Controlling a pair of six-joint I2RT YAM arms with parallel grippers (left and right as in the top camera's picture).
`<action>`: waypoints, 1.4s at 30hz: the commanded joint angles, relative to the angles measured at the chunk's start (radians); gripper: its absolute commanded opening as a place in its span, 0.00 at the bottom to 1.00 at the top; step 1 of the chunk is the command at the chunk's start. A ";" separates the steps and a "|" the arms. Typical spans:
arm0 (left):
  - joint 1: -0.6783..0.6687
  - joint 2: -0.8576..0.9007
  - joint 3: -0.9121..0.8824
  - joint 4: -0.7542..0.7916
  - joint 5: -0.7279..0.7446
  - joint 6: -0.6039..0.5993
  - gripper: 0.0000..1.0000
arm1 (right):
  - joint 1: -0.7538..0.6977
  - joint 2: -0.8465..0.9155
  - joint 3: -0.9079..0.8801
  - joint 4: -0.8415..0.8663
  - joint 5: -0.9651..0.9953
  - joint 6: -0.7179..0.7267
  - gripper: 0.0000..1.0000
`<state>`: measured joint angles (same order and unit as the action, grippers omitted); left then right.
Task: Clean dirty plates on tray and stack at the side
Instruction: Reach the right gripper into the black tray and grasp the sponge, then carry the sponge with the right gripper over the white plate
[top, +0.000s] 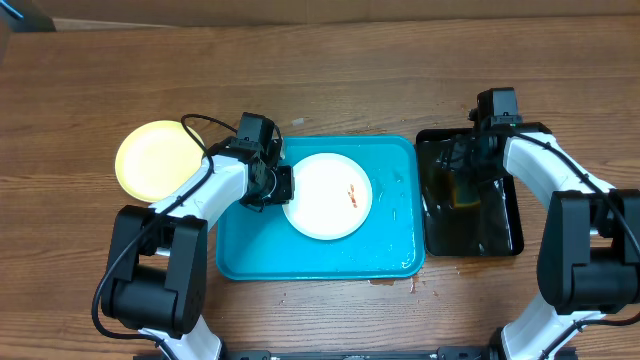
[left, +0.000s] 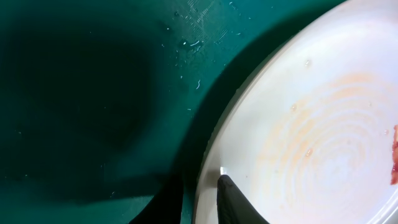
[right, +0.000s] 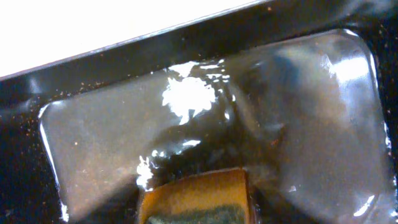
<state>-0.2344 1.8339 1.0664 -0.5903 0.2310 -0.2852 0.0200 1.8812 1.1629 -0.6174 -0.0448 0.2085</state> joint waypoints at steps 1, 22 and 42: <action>-0.005 0.024 0.002 -0.003 -0.024 -0.002 0.22 | -0.003 -0.008 -0.007 0.002 -0.001 -0.003 1.00; -0.005 0.024 0.002 0.017 -0.026 -0.002 0.37 | -0.004 -0.008 0.059 -0.217 -0.042 -0.003 0.04; -0.005 0.024 0.002 0.036 -0.029 -0.008 0.04 | 0.177 -0.008 0.200 -0.504 0.398 0.140 0.04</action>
<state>-0.2344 1.8378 1.0687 -0.5396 0.2234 -0.2886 0.1524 1.8805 1.3418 -1.1191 0.2085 0.2913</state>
